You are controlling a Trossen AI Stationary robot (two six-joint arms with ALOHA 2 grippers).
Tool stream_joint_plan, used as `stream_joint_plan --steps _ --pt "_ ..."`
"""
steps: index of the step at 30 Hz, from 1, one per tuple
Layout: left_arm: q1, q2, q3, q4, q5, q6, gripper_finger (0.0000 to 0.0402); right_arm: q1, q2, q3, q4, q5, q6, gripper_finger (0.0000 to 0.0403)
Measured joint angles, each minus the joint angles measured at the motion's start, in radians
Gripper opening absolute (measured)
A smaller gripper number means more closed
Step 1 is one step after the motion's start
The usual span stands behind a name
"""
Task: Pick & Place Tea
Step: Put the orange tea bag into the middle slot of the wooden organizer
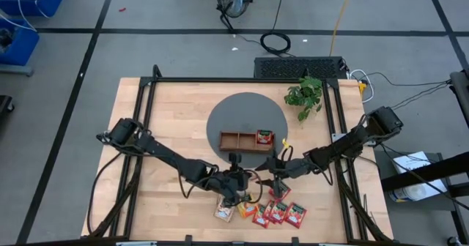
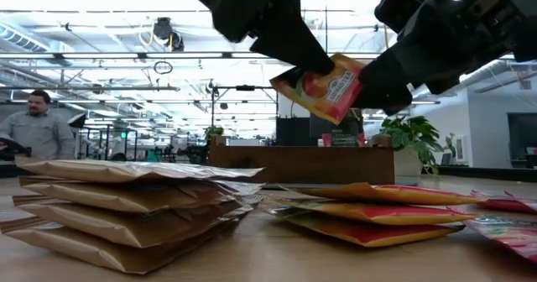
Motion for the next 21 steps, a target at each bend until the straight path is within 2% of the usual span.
stream_joint_plan --steps 5,8,15,19,21 --pt "0.005 0.0 0.0 0.001 0.006 -0.009 0.0005 -0.001 0.0 0.0 0.0 0.003 -0.024 0.0198" --pt "0.007 0.0 0.0 0.002 0.011 -0.013 0.0015 -0.011 0.0 0.0 0.0 0.003 -0.027 0.0174" --pt "0.011 0.0 0.0 0.001 0.037 -0.019 0.0006 -0.031 0.0 0.0 0.0 -0.002 -0.082 0.0084" --pt "0.019 0.0 0.0 0.001 0.049 -0.02 0.0029 -0.03 0.0 0.0 -0.012 -0.002 -0.144 0.0017" --pt "0.021 0.0 0.0 0.001 0.054 -0.02 0.0043 -0.031 0.0 0.0 -0.019 0.002 -0.156 0.0012"
